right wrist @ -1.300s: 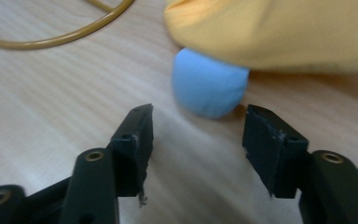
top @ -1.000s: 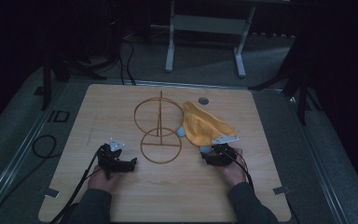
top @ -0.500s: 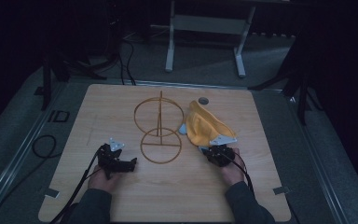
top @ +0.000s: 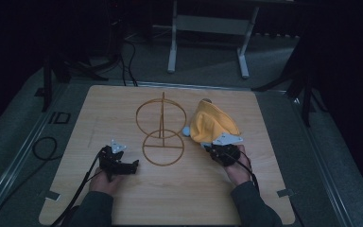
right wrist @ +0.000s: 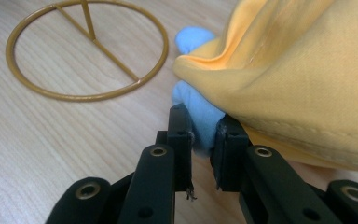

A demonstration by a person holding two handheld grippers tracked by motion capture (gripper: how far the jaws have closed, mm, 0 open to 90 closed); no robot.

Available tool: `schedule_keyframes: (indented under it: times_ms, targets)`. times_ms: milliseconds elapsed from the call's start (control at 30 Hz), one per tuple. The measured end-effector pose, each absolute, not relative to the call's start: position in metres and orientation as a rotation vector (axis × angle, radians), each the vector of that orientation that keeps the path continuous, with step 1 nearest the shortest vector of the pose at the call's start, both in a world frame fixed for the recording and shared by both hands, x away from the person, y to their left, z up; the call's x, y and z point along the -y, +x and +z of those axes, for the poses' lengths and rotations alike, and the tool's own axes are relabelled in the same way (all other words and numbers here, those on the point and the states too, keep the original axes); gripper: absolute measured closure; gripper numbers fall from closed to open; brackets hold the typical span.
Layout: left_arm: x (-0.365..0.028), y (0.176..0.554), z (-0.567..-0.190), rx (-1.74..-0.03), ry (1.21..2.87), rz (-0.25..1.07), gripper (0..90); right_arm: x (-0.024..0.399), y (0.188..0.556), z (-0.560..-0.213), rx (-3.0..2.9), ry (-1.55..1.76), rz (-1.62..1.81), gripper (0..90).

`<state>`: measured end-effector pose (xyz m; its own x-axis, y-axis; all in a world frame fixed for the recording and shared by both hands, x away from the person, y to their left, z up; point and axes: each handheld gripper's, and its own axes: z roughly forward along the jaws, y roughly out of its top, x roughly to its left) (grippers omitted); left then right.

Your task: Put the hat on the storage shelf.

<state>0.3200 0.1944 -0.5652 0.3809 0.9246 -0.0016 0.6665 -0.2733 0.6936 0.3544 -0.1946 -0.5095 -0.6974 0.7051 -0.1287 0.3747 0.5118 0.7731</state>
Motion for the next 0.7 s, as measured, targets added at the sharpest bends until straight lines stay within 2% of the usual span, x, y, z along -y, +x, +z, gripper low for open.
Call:
schedule_keyframes:
  times_ms: [700]
  targets:
    - [-0.194, 0.320, -0.565, -1.364, 2.030, 0.547, 1.9, 0.202, 0.348, -0.447, -2.231, 0.801, 1.145, 79.4]
